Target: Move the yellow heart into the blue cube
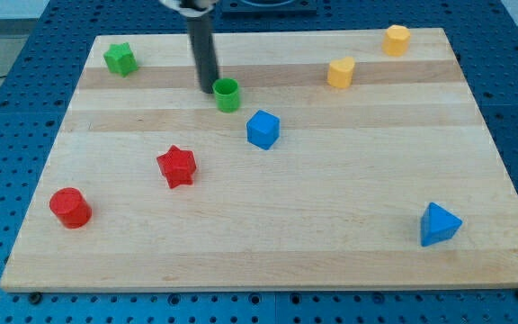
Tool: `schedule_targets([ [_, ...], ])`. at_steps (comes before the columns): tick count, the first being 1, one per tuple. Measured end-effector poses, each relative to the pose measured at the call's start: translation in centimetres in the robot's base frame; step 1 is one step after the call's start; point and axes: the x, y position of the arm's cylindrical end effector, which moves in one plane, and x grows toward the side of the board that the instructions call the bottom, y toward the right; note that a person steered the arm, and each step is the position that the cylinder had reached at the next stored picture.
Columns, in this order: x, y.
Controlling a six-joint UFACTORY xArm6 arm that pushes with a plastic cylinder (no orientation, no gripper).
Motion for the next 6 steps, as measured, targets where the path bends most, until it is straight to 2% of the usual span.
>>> schedule_targets([
  [1, 2.9, 1.4],
  [2, 2.2, 2.5],
  [3, -3.1, 2.9],
  [4, -5.4, 4.5],
  [6, -5.6, 21.7],
])
